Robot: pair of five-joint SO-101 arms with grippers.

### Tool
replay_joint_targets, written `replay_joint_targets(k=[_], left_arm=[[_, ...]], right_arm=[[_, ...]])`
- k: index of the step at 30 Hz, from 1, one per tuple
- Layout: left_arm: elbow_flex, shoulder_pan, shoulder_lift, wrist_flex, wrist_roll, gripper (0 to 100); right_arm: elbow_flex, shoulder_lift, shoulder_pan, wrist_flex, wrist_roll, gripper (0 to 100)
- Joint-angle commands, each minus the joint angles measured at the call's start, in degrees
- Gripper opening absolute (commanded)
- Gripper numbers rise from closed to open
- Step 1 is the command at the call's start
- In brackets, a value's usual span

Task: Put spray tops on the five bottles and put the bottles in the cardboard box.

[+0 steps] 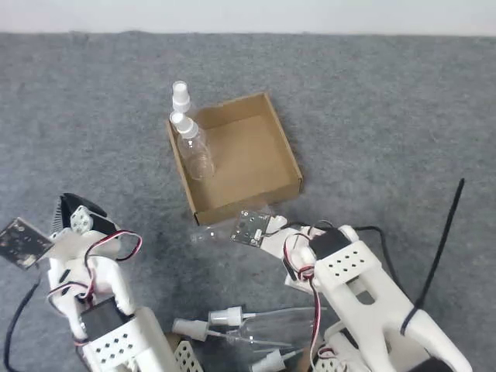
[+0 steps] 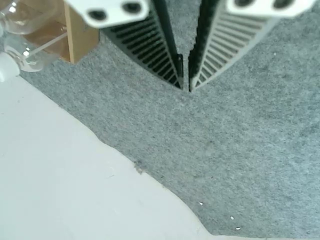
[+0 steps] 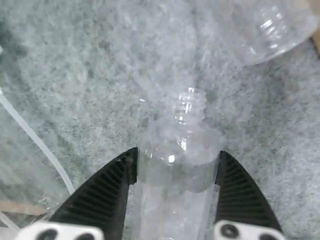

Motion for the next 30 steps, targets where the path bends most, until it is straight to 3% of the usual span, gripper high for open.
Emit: replay_joint_targets(k=[1, 8, 20, 30], left_arm=[[-0.22, 0.35, -1.23, -2.11, -0.44, 2], [-0.22, 0.35, -1.23, -2.11, -0.44, 2], [-0.22, 0.35, -1.23, -2.11, -0.44, 2], [-0.22, 0.35, -1.23, -2.11, -0.44, 2]], right_arm=[[-0.35, -1.8, 0.66, -0.48, 0.18, 15.3], [-4.92, -1.8, 0.66, 3.03, -0.26, 10.6], [-22.42, -1.89, 0.31, 13.58, -9.76, 10.2], [-32.0, -1.89, 0.13, 13.85, -18.55, 10.2]])
